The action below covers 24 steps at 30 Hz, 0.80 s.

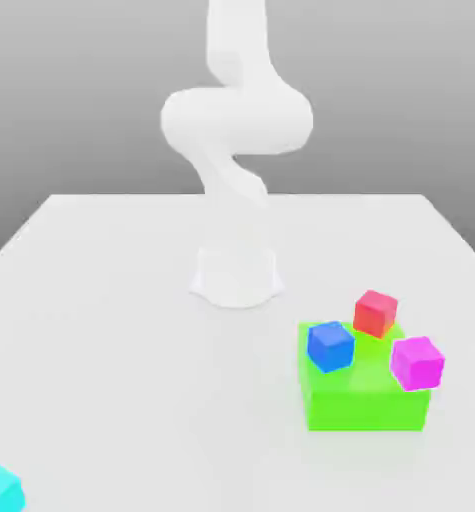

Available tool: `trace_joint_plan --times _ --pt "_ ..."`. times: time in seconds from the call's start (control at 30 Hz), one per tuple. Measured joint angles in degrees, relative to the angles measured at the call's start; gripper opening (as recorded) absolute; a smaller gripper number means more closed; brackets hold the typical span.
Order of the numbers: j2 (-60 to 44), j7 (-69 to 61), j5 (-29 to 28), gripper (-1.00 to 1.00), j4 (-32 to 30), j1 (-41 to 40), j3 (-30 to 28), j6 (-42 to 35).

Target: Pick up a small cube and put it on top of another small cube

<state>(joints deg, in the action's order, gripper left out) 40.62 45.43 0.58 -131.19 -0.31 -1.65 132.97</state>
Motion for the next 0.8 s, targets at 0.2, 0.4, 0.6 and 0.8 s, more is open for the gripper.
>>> trace_joint_plan --times 0.2,0.4,0.6,0.8 --pt "-12.8 -1.4 2.0 0.0 1.5 -0.9 -4.1 2.9" --pt "-25.2 -3.4 4.6 0.0 2.9 -2.1 -8.0 5.7" --pt "-37.7 -5.7 7.9 0.0 4.3 -4.5 -11.1 8.4" --pt "-50.2 -7.7 10.7 0.0 5.8 -8.1 -12.3 11.1"
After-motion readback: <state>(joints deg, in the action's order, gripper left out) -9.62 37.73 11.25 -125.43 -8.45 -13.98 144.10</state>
